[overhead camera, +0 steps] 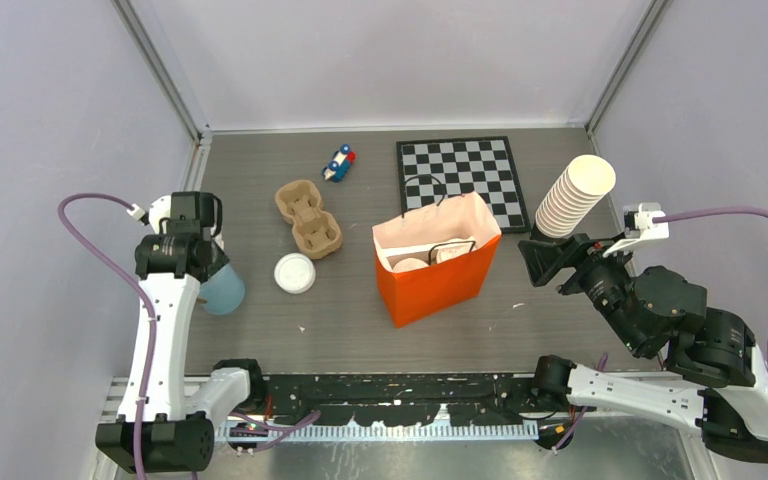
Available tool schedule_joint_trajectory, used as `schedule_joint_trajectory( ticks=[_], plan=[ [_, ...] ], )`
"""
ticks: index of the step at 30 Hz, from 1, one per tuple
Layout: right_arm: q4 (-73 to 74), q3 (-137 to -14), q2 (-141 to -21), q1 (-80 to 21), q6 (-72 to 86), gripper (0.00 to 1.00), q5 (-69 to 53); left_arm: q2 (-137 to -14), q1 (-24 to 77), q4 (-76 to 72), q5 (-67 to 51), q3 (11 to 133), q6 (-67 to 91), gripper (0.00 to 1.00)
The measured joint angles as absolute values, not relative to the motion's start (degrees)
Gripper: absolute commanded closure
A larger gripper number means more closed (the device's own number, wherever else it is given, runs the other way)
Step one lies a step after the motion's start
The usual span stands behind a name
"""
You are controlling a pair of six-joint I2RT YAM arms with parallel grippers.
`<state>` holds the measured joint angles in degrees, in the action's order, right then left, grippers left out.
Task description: Pack the takeout coffee
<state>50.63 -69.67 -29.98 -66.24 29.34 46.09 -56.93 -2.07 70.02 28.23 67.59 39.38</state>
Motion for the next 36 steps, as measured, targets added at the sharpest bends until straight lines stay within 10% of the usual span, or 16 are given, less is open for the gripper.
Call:
schedule_joint_trajectory(
  ticks=[21,36],
  plan=[
    [50.6,-69.3,-29.8,-66.2,29.0,0.18,47.0,-57.0,-2.2,68.9,31.1,65.5,38.3,0.63],
    [50.6,-68.4,-28.8,-66.2,28.8,0.18,47.4,-57.0,-2.3,68.0,30.5,65.1,35.9,1.00]
  ],
)
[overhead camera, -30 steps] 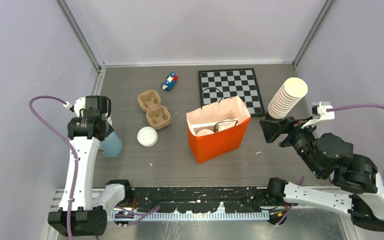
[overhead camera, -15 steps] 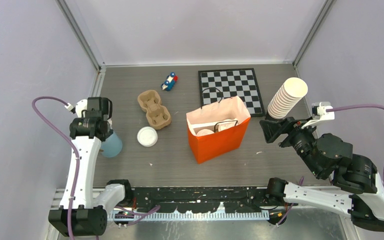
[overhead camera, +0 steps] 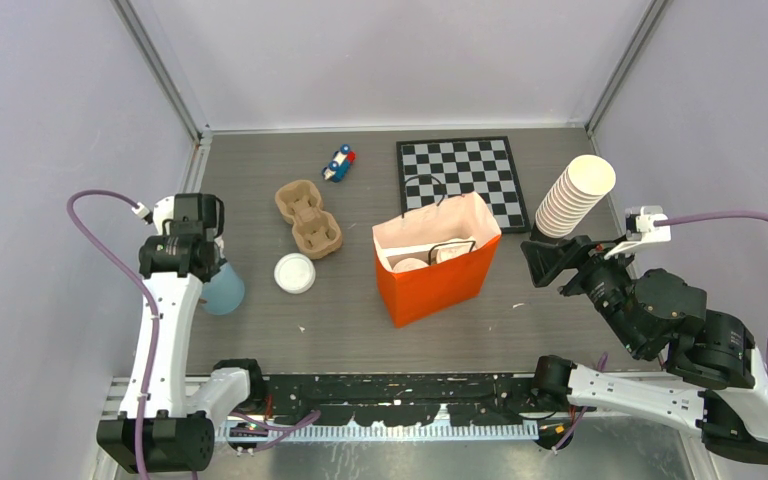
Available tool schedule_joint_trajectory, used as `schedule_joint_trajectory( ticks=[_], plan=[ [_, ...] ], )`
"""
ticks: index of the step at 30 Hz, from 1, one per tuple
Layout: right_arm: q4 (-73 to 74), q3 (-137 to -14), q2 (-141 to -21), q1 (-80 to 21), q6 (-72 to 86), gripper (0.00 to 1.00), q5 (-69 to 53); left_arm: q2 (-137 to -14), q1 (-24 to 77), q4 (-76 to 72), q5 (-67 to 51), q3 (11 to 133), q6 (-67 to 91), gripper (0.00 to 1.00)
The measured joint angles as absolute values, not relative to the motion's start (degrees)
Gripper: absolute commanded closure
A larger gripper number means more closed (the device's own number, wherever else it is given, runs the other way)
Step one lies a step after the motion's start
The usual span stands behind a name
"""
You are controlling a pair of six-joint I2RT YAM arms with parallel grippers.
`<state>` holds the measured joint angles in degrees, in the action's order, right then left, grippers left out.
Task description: Pack the takeout coffee
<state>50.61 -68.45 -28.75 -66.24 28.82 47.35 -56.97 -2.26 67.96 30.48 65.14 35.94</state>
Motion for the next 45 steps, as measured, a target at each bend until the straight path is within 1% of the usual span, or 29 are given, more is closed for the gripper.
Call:
schedule_joint_trajectory(
  ticks=[5,16,22,29,35,40,45],
  plan=[
    [50.6,-68.4,-28.8,-66.2,28.8,0.18,47.4,-56.6,-2.3,68.3,30.1,67.0,35.0,1.00],
    [49.7,-68.8,-29.8,-66.2,26.7,0.18,48.1,-52.1,-2.3,72.8,26.6,81.7,32.3,1.00],
    [49.0,-69.5,-32.0,-66.2,24.9,0.18,48.8,-49.9,-2.3,75.7,24.9,85.8,30.9,1.00],
    [48.1,-71.6,-35.0,-66.2,22.6,0.18,49.0,-52.8,-2.3,78.2,22.6,96.3,25.8,1.00],
    [47.7,-74.5,-36.3,-66.2,21.3,0.18,49.6,-53.7,-2.3,79.4,20.4,101.6,23.1,1.00],
    [47.1,-76.1,-36.5,-66.2,20.5,0.18,50.4,-53.6,-2.3,79.1,15.5,106.5,23.5,1.00],
    [46.5,-76.9,-37.9,-66.2,19.9,0.18,51.1,-51.7,-2.3,75.8,8.8,106.6,26.7,1.00]
  ],
)
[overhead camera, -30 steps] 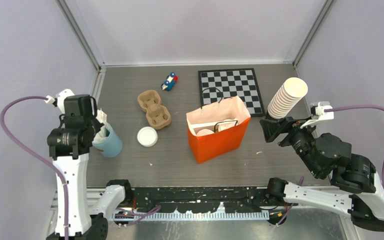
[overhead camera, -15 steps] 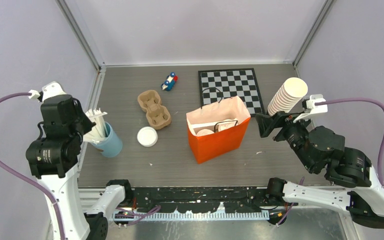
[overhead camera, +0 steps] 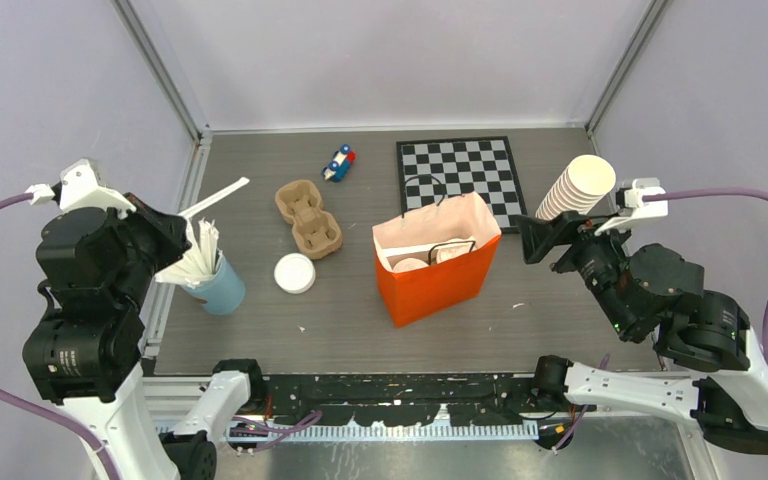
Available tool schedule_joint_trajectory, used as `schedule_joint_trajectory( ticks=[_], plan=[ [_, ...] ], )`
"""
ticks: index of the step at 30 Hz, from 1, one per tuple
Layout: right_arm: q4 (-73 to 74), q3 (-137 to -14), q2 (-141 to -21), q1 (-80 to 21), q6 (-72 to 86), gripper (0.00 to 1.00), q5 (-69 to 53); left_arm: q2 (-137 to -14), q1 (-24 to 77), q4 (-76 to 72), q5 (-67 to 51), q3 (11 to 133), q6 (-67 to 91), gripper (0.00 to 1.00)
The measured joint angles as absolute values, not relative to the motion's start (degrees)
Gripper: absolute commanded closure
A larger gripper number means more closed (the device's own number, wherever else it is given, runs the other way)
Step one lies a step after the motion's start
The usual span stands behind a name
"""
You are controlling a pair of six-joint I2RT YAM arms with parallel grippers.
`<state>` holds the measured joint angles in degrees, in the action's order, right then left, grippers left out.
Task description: Pack the takeout coffee
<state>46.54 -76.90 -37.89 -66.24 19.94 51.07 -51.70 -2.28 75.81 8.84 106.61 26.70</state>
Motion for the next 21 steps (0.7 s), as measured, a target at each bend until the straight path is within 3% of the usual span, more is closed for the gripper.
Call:
schedule_joint_trajectory(
  ticks=[15,21],
  plan=[
    [45.4,-77.8,-41.7,-66.2,19.7,0.18,51.1,-52.9,-2.3,37.8,-26.5,94.1,51.7,1.00],
    [45.4,-77.9,-41.3,-66.2,19.9,0.18,51.1,-54.6,-2.3,29.1,-34.5,92.3,56.8,1.00]
  ],
)
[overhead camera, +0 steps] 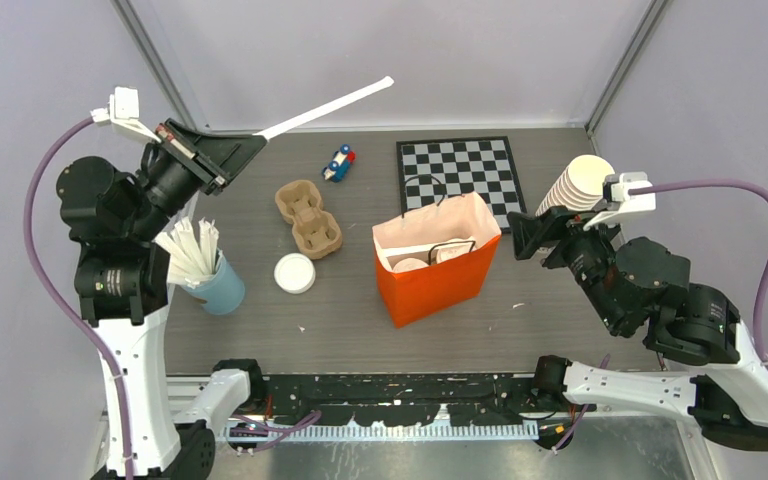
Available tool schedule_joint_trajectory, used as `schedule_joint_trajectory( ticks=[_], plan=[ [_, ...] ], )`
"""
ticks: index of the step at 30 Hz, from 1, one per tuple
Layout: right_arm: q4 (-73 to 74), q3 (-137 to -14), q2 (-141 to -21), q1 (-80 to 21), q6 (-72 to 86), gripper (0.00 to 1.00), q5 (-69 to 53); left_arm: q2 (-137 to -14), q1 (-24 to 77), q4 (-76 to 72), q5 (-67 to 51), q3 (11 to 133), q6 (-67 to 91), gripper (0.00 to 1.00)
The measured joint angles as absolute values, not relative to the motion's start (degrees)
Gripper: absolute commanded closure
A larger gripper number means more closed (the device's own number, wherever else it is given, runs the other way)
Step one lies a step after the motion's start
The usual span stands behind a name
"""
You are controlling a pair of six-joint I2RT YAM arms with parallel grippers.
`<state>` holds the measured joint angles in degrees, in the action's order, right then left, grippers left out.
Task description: Pack the takeout coffee
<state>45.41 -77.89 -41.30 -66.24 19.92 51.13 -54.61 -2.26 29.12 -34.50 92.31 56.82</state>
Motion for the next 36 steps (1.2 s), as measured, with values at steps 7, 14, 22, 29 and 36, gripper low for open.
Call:
schedule_joint_trajectory(
  ticks=[7,14,22,29,36],
  plan=[
    [45.2,-77.9,-39.8,-66.2,20.8,0.18,51.2,-55.4,4.1,26.6,-36.6,88.3,58.1,1.00],
    [45.1,-77.9,-39.7,-66.2,21.0,0.18,51.4,-58.2,24.5,26.6,-28.7,82.7,56.3,1.00],
    [45.6,-77.8,-38.4,-66.2,21.3,0.18,51.9,-61.3,36.2,29.5,-20.1,81.1,50.4,1.00],
    [45.9,-77.8,-37.0,-66.2,21.4,0.18,53.3,-61.6,37.0,32.8,-16.2,79.9,47.0,1.00],
    [45.9,-77.4,-37.0,-66.2,21.4,0.18,53.8,-66.3,39.2,33.0,-15.4,79.6,45.5,1.00]
  ],
)
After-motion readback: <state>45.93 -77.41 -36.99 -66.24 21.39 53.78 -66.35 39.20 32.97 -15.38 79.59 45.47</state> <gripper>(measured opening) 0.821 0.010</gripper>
